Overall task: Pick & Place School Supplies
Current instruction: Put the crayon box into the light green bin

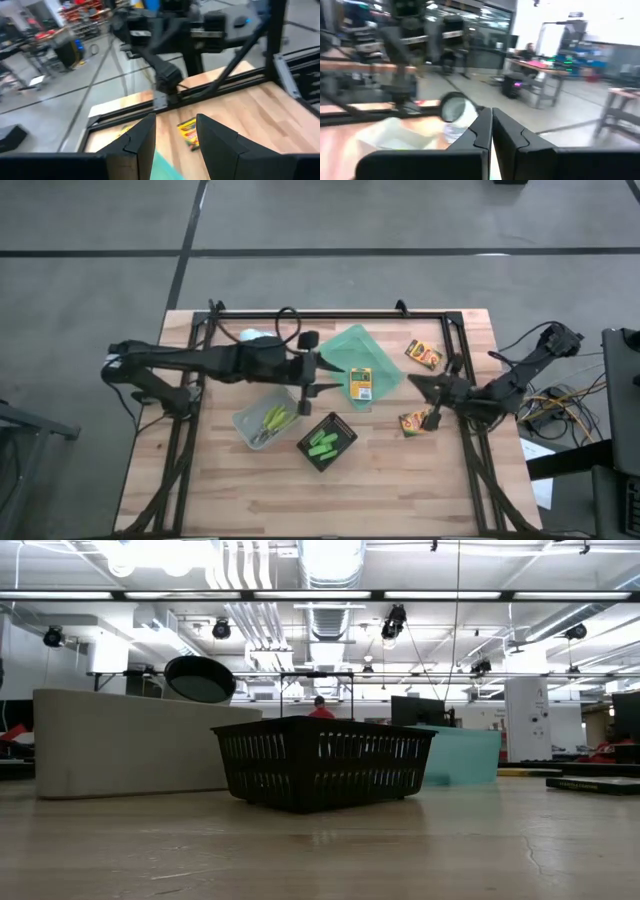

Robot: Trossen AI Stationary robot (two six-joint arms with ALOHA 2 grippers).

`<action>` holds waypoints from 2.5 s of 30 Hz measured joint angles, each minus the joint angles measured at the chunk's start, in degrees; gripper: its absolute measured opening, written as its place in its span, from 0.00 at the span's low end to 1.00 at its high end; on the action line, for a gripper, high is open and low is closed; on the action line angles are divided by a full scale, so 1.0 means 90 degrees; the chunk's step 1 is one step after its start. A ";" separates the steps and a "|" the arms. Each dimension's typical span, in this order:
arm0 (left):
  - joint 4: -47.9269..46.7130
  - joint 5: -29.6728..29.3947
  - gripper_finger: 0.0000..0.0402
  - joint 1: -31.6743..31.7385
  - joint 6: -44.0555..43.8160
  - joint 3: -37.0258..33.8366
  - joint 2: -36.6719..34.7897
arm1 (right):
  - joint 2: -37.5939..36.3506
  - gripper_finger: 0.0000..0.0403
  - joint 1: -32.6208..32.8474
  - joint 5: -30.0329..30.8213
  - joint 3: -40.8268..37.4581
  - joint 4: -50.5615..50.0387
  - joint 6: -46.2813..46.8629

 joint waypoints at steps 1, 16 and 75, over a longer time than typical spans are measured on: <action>-0.0005 0.0137 0.37 0.0043 -0.0005 0.0029 0.0067 | -0.0071 0.02 0.0120 0.0242 0.0000 0.0010 -0.0157; 0.0307 0.0408 0.37 0.0302 -0.0212 0.0120 0.0593 | -0.0019 0.02 0.1224 0.2606 0.1357 -0.0031 -0.2270; 0.2073 0.1835 0.37 0.0428 -0.1581 0.0112 0.1864 | -0.0773 0.02 -0.0279 -0.3678 0.1564 -0.9771 0.9989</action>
